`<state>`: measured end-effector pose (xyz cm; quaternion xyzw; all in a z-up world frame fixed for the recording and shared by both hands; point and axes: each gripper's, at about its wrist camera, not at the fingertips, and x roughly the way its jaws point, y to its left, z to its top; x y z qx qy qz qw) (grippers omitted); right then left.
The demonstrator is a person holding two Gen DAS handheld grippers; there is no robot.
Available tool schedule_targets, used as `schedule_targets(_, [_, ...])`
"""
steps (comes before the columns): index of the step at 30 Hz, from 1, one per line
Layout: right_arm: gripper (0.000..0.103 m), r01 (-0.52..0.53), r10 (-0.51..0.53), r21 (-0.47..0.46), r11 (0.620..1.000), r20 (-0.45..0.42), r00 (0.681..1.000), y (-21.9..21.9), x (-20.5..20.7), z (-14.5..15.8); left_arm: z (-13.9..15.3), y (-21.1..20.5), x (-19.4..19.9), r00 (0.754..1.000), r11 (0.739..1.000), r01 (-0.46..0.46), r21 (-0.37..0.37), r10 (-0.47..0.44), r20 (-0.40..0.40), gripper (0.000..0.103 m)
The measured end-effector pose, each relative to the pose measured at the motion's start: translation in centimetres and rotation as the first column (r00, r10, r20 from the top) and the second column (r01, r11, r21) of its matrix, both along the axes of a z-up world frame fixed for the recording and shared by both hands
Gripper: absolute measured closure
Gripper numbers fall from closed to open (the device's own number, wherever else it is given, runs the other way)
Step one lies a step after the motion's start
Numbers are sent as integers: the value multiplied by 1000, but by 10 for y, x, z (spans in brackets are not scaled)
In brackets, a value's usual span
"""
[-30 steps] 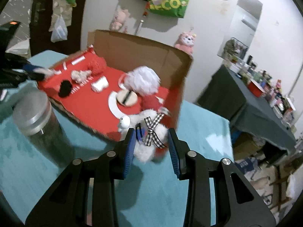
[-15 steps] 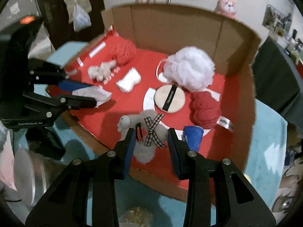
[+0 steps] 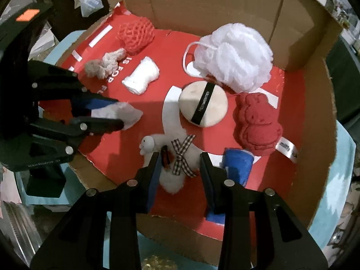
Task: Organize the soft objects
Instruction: 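Lower the tissue with the left tool while the right tool lowers the sheep, then open both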
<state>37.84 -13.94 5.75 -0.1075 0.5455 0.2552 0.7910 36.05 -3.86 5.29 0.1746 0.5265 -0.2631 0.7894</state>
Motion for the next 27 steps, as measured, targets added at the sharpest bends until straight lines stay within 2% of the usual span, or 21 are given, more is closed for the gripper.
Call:
schedule_targets(8, [68,12,-11,3,1000,-31,999,-2,6,-5,-3,-2,8,1000,1000,-8,9,8,2,66])
schedule_targets(9, [66,12,-12,2,1000,-30,999,-1,6,-4,-2,-2,7,1000,1000,-14,9,14,7,64])
schedule_targets(11, [55,18,-18,-1,1000,-22,1000,-1,5,-2,1,2,6,1000,1000,-26,-5,27,12,58])
schedule_targets(12, [46,19,-19,-1,1000,-17,1000,0,5,-2,4,4,3,999,999,-36,-12,36,17,57])
schedule_targets(16, [44,46,-46,-6,999,17,999,-2,1,9,21,16,-7,994,994,-96,-58,99,46,38])
schedule_targets(20, [40,105,-104,-1,995,58,993,-7,-6,26,40,32,-20,972,977,-195,-90,205,115,20])
schedule_targets(22, [27,140,-140,7,990,81,987,-10,-12,35,46,38,-27,961,965,-238,-114,251,117,14])
schedule_targets(23, [27,159,-159,10,987,96,983,-11,-16,39,49,40,-30,956,958,-257,-124,271,110,10])
schedule_targets(27, [24,231,-233,27,972,110,966,-16,-27,46,52,48,-42,931,939,-320,-123,336,144,4])
